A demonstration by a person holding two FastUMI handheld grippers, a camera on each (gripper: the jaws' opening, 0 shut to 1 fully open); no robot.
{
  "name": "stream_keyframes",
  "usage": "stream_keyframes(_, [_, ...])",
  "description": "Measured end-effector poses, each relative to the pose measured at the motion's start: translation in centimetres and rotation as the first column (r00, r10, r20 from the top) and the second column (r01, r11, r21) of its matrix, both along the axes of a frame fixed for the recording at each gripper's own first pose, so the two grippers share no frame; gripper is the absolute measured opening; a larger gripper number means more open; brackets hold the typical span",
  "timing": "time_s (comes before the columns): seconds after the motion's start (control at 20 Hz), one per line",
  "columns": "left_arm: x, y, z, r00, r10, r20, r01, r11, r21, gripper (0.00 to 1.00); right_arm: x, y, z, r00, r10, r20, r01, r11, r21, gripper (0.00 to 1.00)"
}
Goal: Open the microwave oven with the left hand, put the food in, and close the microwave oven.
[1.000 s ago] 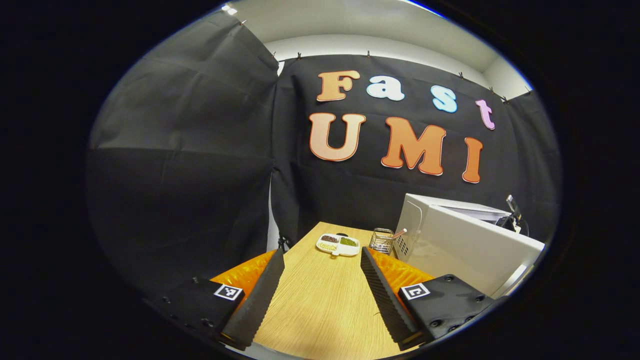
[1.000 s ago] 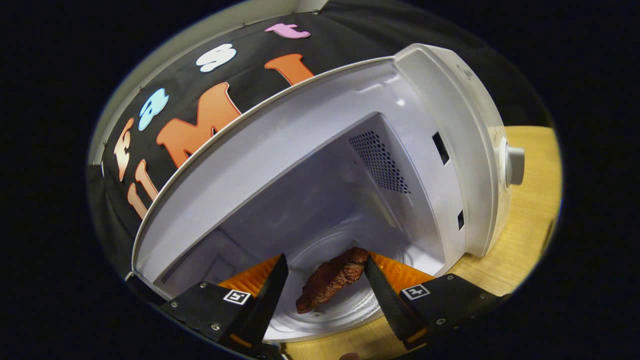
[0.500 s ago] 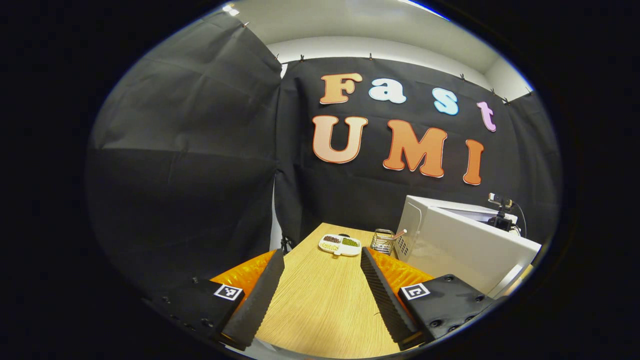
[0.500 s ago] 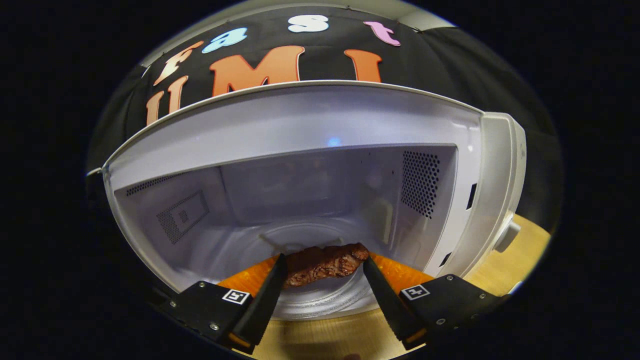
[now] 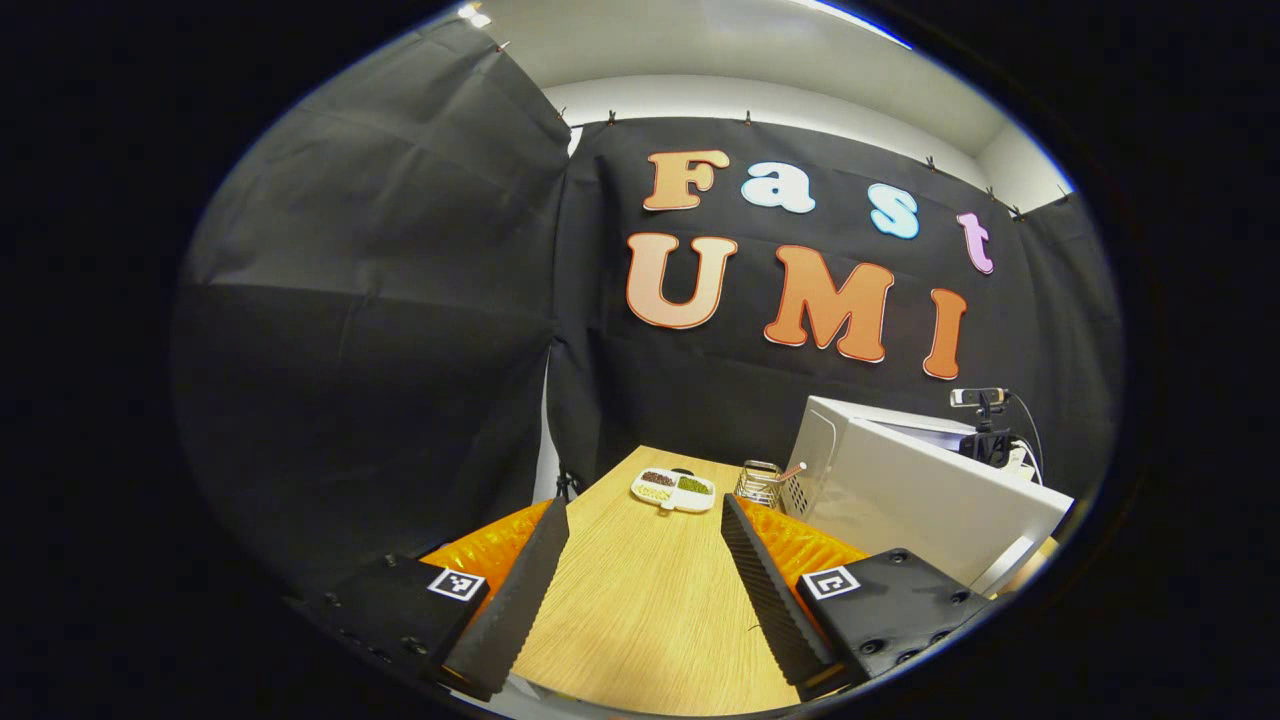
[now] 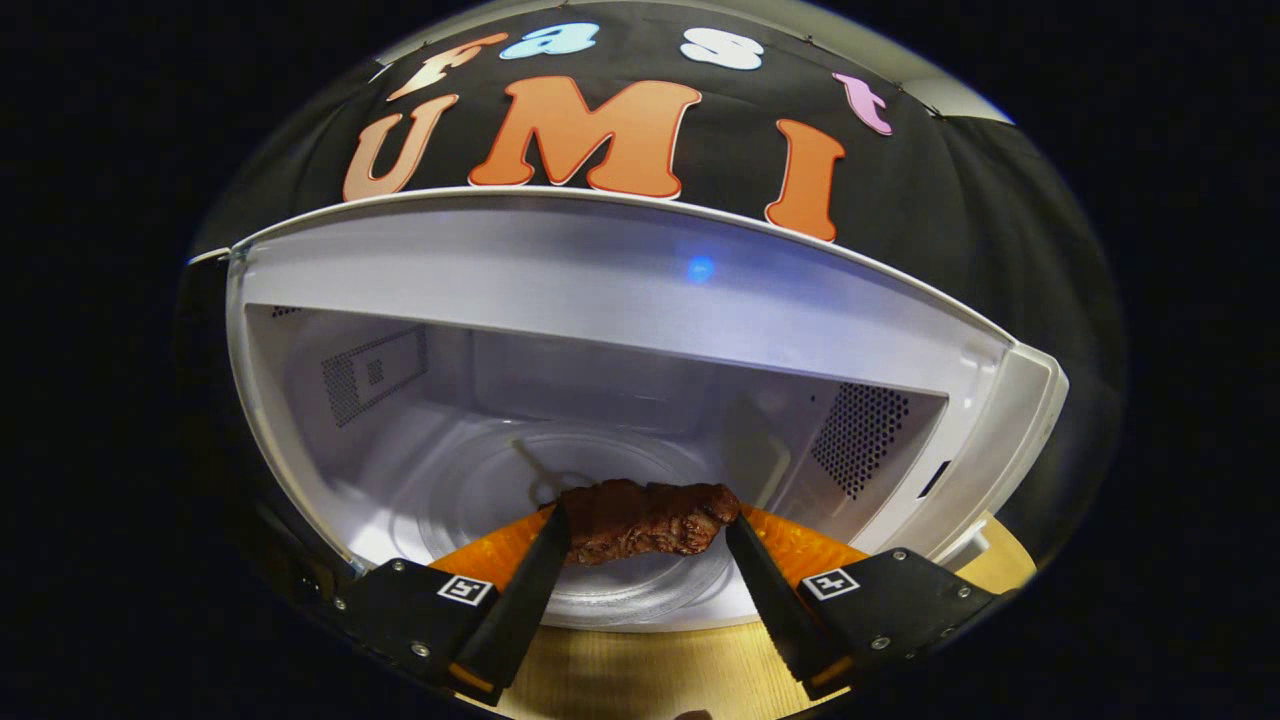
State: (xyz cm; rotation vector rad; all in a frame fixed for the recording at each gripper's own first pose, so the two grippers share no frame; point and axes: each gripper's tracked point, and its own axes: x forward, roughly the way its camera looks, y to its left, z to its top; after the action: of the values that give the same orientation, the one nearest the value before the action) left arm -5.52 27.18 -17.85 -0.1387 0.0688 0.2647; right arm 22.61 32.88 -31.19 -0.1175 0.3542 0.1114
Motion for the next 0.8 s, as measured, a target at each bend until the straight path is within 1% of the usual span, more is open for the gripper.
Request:
stream_keyframes(0.05, [-0.1,0.1,0.0,1.000,0.003,0.002,-0.003,1.000,-0.008,0.97,-0.3,1.2,-0.4,0.999,0.022,-0.029,-0.021,0.998,0.053,0.96])
stream_keyframes(0.1, [-0.1,0.3,-0.2,1.000,0.009,0.001,-0.009,1.000,-0.017,0.97,-0.3,2.1,-1.0,0.999,0.025,-0.035,-0.023,0.998,0.063,0.97])
stream_keyframes(0.15, [0.0,0.4,-0.5,1.000,0.013,-0.003,-0.013,1.000,-0.024,0.97,0.3,2.6,-0.9,1.000,0.015,-0.015,-0.014,0.997,0.070,0.96])
stream_keyframes(0.2, [0.1,0.4,-0.7,1.000,0.014,-0.010,-0.014,0.999,-0.029,0.97,0.8,2.8,-1.2,1.000,-0.001,-0.018,0.002,0.997,0.072,0.97])
stream_keyframes(0.25, [0.0,0.3,-0.8,1.000,0.012,-0.015,-0.013,0.999,-0.031,0.98,0.6,2.7,-1.6,0.999,-0.002,-0.046,0.006,0.997,0.073,0.96])
stream_keyframes(0.3, [0.0,0.2,-0.9,1.000,0.008,-0.018,-0.009,0.999,-0.031,0.98,0.5,2.5,-1.6,0.998,-0.010,-0.057,0.016,0.994,0.108,0.97])
stream_keyframes(0.35, [0.0,0.3,-1.0,1.000,0.009,-0.020,-0.009,1.000,-0.030,0.98,0.9,1.9,-2.0,0.996,-0.039,-0.080,0.050,0.989,0.140,0.97])
stream_keyframes(0.4, [0.0,0.4,-1.2,1.000,0.014,-0.025,-0.014,0.999,-0.031,0.98,0.9,0.8,-2.8,0.988,-0.071,-0.134,0.093,0.982,0.164,0.96])
stream_keyframes(0.45, [-0.1,0.5,-1.1,1.000,0.016,-0.024,-0.017,0.999,-0.032,0.98,0.6,0.5,-2.4,0.991,-0.066,-0.120,0.087,0.979,0.184,0.97])
stream_keyframes(0.5, [-0.1,0.6,-1.0,1.000,0.017,-0.016,-0.017,0.999,-0.032,0.98,1.4,-0.6,-1.5,0.995,-0.089,-0.050,0.095,0.987,0.130,0.98])
stream_keyframes(0.55, [0.0,0.9,-1.2,1.000,0.023,-0.018,-0.024,0.999,-0.035,0.98,0.7,-2.0,-1.6,0.992,-0.111,-0.066,0.115,0.992,0.054,0.96])
stream_keyframes(0.6, [0.2,0.9,-1.3,0.999,0.025,-0.022,-0.026,0.999,-0.037,0.98,-0.4,-0.7,0.1,1.000,-0.023,-0.011,0.024,0.997,0.074,0.97])
stream_keyframes(0.65, [0.5,0.9,-1.5,0.999,0.027,-0.023,-0.028,0.999,-0.040,0.99,-0.8,-0.5,1.3,0.999,0.011,0.053,-0.012,0.999,0.032,0.95])
stream_keyframes(0.7, [0.7,0.8,-1.5,0.999,0.026,-0.024,-0.027,0.999,-0.046,0.98,-1.4,-0.9,1.8,0.997,0.026,0.066,-0.025,1.000,-0.016,0.95])
stream_keyframes(0.8, [1.1,-0.4,-1.5,1.000,0.008,-0.024,-0.009,0.998,-0.057,0.98,-3.9,0.0,3.2,0.994,0.070,0.088,-0.071,0.998,-0.001,0.96])
